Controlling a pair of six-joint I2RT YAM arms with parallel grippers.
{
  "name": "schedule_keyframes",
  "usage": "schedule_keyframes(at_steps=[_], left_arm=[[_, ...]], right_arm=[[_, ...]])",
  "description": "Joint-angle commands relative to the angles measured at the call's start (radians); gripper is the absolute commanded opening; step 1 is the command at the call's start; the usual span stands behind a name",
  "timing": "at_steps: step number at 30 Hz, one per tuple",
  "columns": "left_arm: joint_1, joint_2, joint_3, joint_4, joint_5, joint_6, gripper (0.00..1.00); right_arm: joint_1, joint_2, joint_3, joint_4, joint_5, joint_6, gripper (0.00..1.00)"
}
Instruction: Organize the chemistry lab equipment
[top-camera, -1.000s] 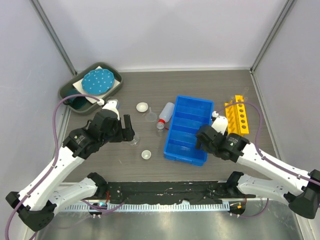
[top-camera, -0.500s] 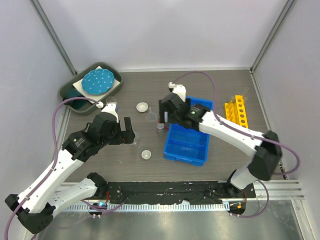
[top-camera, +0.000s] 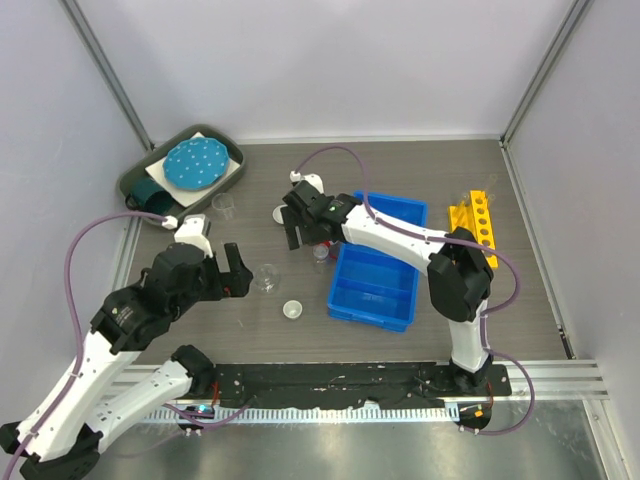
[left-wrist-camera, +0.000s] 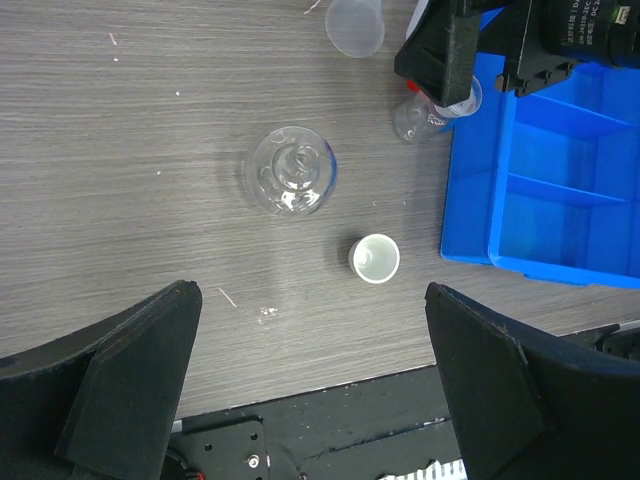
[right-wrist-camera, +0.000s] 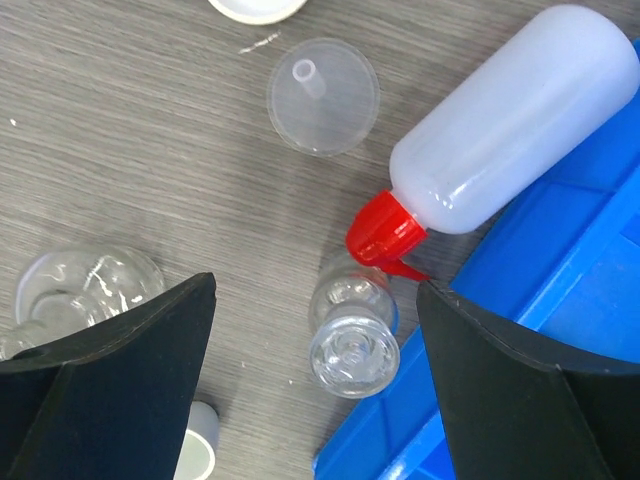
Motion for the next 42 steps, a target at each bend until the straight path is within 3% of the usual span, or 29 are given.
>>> schedule_keyframes(at_steps=[1, 22, 39, 42], left_arm=[[-0.003, -0.018, -0.001, 0.002, -0.011, 0.018, 1.00], [-0.003, -0.011, -0.004, 0.034, 0.010, 0.036, 1.00], [-0.003, 0.003, -0.001, 0.042, 0.012, 0.047, 1.00], [-0.003, 0.003, -0.001, 0.037, 0.012, 0.048, 1.00]], right_arm=[[0.006, -0.010, 0.060, -0.058, -0.001, -0.034, 0.87], [0.015, 0.045, -0.072, -0.041, -0.031, -0.036, 0.87], [0.017, 0.070, -0.085, -0.021, -0.050, -0.030, 0.65], [0.015, 0.077, -0.078, -0.024, -0.048, -0.031, 0.56]])
